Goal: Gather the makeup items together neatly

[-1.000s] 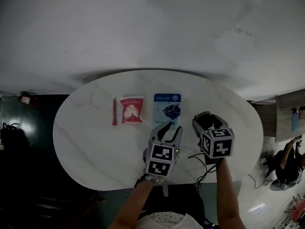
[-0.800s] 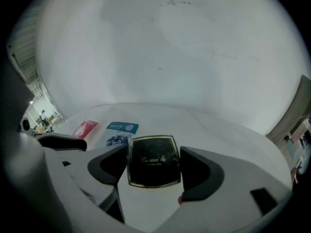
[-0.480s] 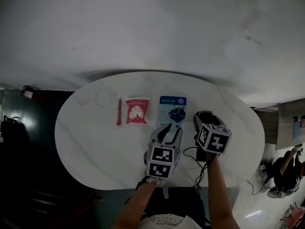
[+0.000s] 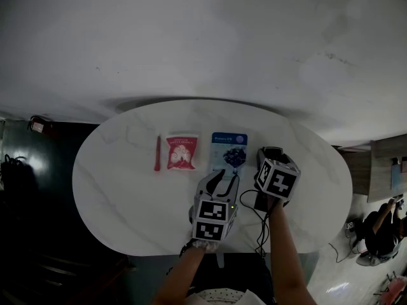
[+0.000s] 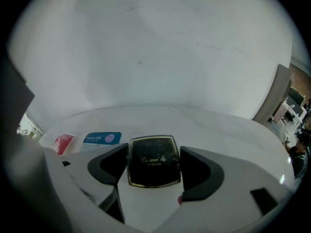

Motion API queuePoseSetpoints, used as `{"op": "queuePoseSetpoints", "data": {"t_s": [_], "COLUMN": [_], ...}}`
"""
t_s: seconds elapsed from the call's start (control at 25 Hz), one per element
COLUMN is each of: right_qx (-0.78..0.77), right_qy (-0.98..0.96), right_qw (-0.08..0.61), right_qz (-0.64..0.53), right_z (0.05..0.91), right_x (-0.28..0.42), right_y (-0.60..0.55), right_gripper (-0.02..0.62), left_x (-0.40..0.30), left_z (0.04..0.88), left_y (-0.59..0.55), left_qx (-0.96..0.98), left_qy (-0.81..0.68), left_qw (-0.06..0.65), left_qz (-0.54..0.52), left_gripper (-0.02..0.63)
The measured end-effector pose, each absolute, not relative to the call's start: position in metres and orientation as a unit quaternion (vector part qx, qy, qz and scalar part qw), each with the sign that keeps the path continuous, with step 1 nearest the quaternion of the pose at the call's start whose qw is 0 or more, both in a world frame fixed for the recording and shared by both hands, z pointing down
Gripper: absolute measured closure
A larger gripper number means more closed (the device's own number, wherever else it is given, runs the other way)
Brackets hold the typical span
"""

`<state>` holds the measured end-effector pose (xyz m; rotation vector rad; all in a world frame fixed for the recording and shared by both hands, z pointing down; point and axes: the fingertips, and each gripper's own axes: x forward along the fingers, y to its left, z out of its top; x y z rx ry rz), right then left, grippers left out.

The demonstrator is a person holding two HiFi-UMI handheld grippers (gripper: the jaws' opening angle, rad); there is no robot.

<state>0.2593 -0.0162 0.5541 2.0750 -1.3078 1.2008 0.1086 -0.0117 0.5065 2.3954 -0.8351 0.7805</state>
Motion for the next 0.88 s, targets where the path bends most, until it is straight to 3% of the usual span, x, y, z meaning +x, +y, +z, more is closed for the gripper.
{"op": "queuePoseSetpoints", "data": {"t_s": [0.88], "right_qx": [0.754], "right_qy": [-0.428], "right_qw": [0.223], "right_qz": [0.444], "right_z": [0.575], "right_x": [0.261], "right_y": [-0.014], "right_gripper": [0.236], "left_x": [0.112], "left_z": [0.518], "left_y": [-0.011], "left_qx": [0.873], "left_qy": [-0.297], "left_qw": [0.246], "left_qz": [0.297], "left_gripper": [0.430]}}
